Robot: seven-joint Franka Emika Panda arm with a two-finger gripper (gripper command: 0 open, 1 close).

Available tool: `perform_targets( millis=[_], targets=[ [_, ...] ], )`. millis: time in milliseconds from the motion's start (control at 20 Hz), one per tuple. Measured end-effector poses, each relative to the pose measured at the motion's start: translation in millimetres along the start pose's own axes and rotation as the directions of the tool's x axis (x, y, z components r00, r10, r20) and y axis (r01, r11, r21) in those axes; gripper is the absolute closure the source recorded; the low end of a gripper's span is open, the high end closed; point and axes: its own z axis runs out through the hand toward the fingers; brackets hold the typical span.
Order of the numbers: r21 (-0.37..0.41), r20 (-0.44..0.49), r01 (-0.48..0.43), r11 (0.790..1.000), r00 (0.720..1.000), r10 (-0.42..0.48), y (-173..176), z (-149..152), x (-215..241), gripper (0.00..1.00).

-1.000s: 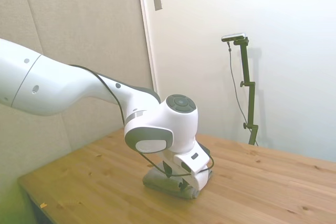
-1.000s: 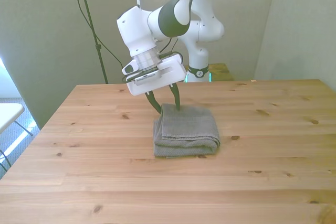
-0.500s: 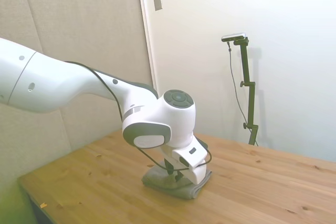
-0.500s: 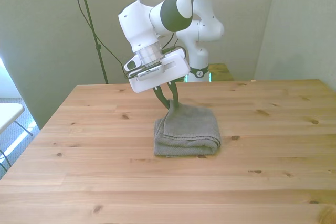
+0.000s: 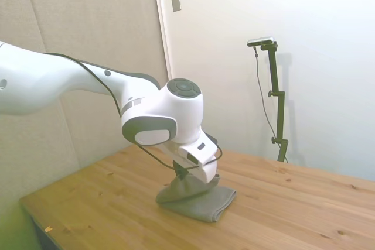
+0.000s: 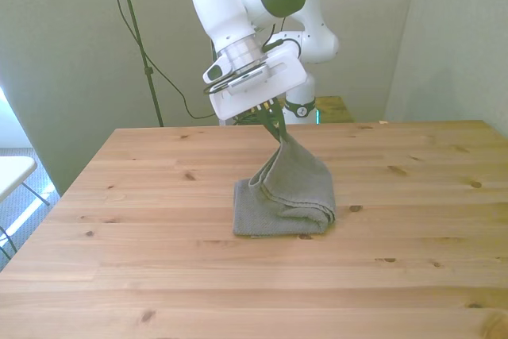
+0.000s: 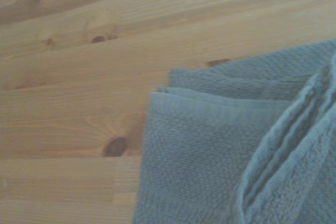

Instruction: Unfold the towel

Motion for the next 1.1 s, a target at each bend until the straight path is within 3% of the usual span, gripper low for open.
perform_targets(
  millis=[400, 900, 950, 1100],
  targets=[
    [0.009, 0.047, 0.178, 0.984, 0.983, -0.178, -51, 15, -51, 1.00],
    [0.004, 0.135, 0.292, 0.956, 0.948, -0.290, -78, 42, -84, 1.00],
    [0.005, 0.143, 0.300, 0.954, 0.944, -0.297, -81, 44, -86, 0.00],
    [0.009, 0.197, 0.325, 0.946, 0.927, -0.320, -90, 53, -96, 0.00]
  ],
)
